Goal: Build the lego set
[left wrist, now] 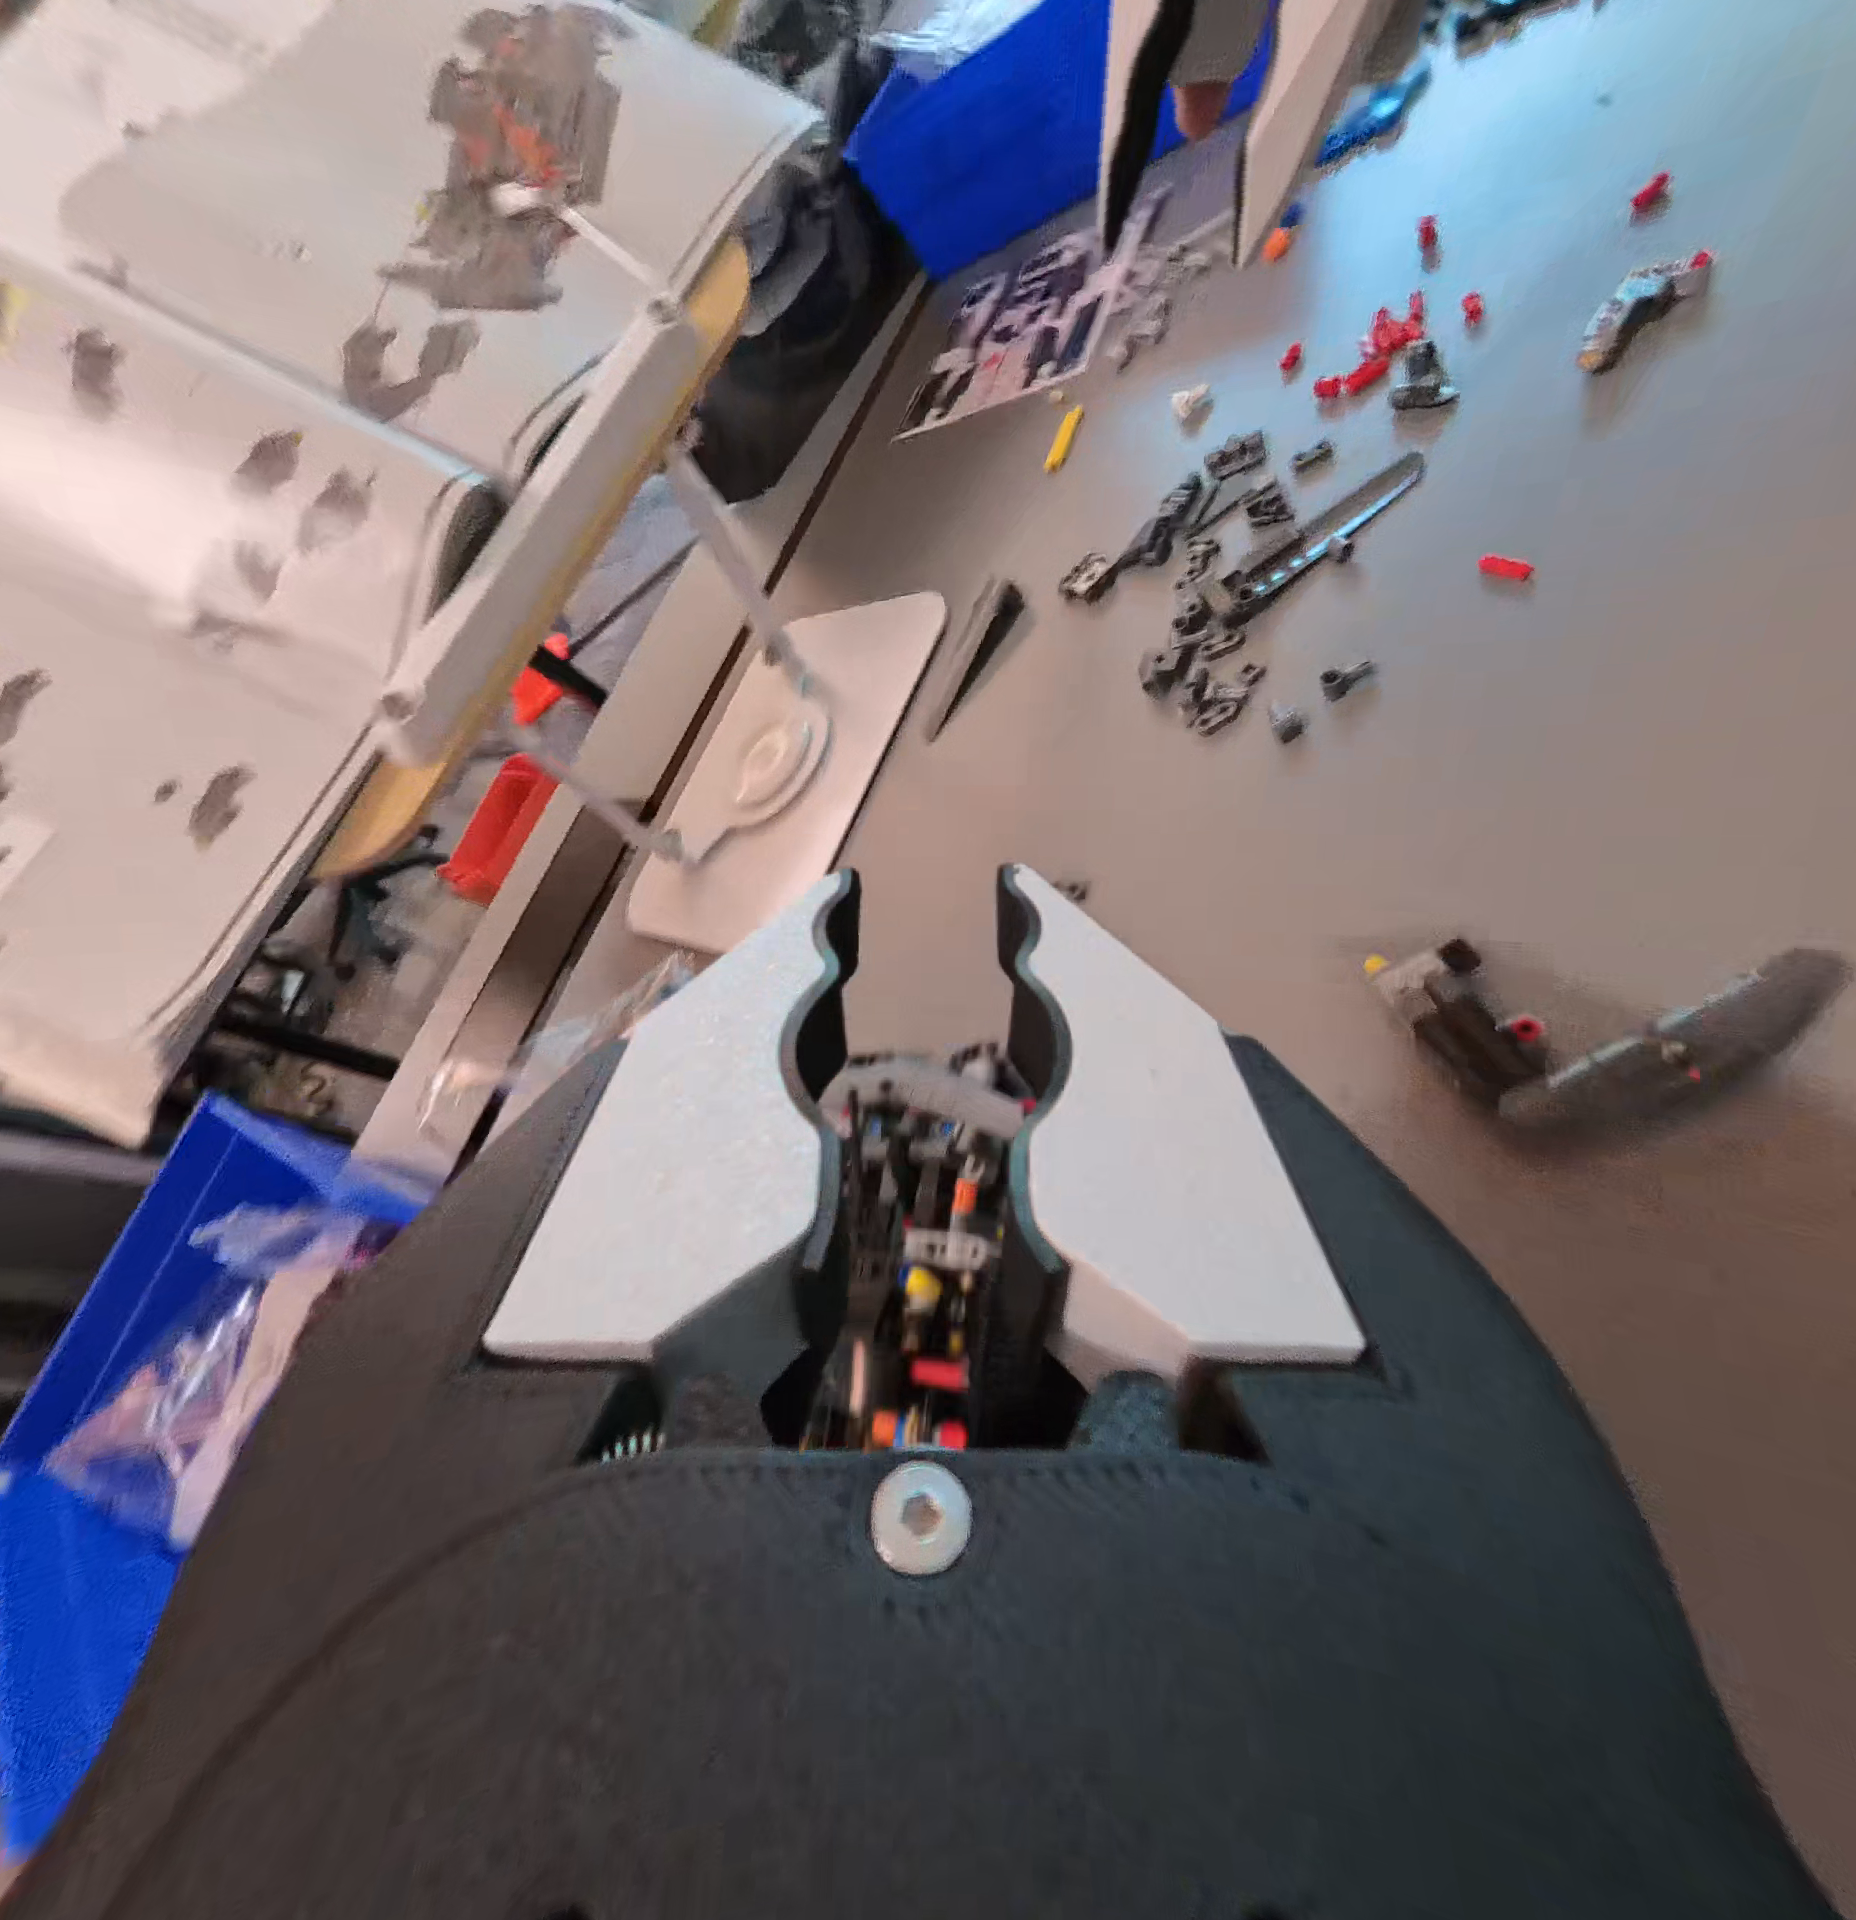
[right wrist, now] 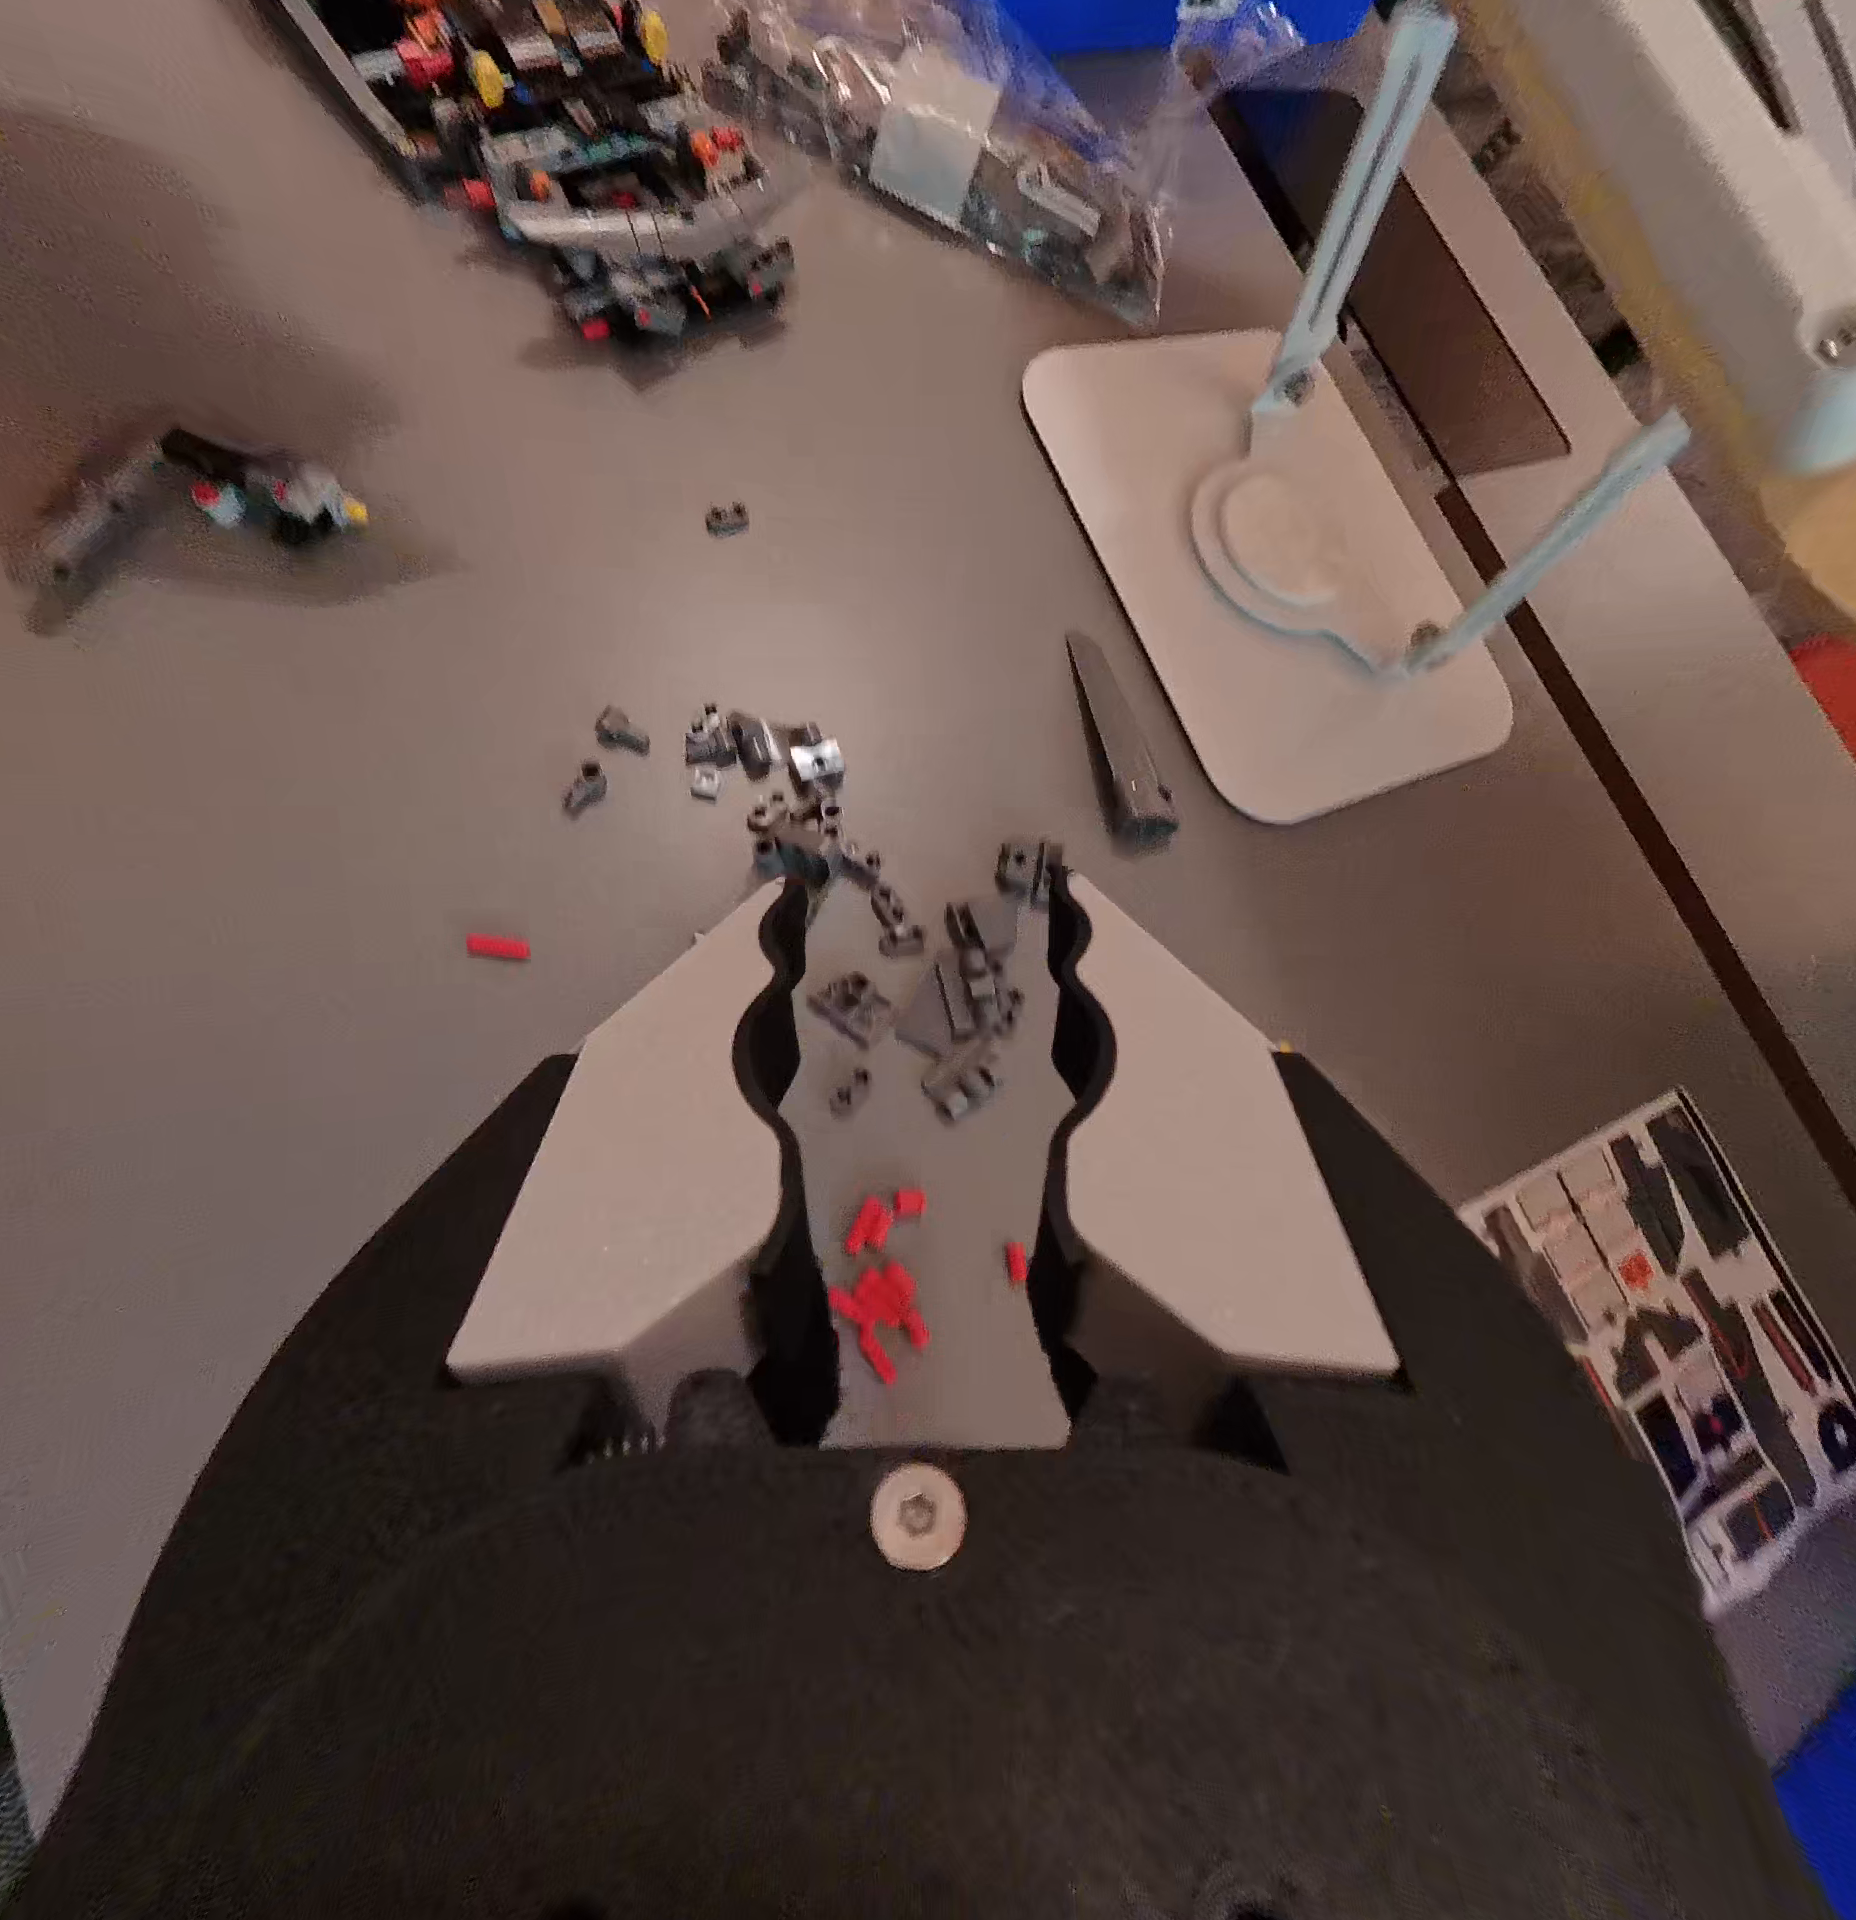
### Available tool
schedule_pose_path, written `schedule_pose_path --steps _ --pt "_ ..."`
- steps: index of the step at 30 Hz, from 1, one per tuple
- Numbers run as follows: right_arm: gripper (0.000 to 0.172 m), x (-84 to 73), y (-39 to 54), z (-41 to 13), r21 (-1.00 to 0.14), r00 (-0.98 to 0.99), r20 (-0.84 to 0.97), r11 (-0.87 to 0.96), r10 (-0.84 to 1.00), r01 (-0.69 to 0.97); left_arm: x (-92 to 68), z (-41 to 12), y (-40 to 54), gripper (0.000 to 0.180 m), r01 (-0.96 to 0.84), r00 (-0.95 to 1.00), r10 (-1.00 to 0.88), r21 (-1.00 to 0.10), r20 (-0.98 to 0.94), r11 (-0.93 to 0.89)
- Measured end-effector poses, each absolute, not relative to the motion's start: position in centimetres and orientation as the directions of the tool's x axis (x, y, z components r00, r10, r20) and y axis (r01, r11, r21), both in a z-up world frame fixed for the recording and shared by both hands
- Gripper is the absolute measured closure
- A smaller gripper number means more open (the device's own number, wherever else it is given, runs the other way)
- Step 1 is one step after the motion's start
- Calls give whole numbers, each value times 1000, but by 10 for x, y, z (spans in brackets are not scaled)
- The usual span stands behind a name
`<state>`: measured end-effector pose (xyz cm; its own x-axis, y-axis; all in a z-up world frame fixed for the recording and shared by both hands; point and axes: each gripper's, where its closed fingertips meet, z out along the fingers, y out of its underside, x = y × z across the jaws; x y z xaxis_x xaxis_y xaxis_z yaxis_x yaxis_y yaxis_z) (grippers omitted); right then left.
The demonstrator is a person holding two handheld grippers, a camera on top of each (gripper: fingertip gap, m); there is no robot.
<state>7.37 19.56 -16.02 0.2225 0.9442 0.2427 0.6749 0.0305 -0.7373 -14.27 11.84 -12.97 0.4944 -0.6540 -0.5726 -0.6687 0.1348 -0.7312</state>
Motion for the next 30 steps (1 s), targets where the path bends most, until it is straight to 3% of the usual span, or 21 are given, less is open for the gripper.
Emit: schedule_pose_path --steps 2,5,10,15,22,25,30 --pt "126 88 193 -165 -732 234 257 31 938 681 -121 -141 131 144 -703 439 -689 -698 -577 136" --pt "124 99 193 -178 -700 229 284 38 931 713 -101 -154 151 140 -734 390 -715 -665 -580 138" --pt "147 93 202 -183 -699 193 295 74 936 712 -86 -166 180 148 -762 351 -733 -632 -583 138" --pt "166 65 234 -192 -685 168 295 86 941 724 -86 -177 195 169 -753 388 -702 -645 -598 133" --pt "129 27 285 -228 -571 133 299 66 945 818 -96 -185 197 167 -746 411 -681 -653 -606 130" --pt "130 25 307 -248 -498 134 305 38 943 866 -100 -189 199 166 -767 401 -674 -629 -621 124" --pt "140 16 315 -261 -514 138 189 -22 972 857 -96 -188 196 166 -757 397 -684 -639 -612 133"
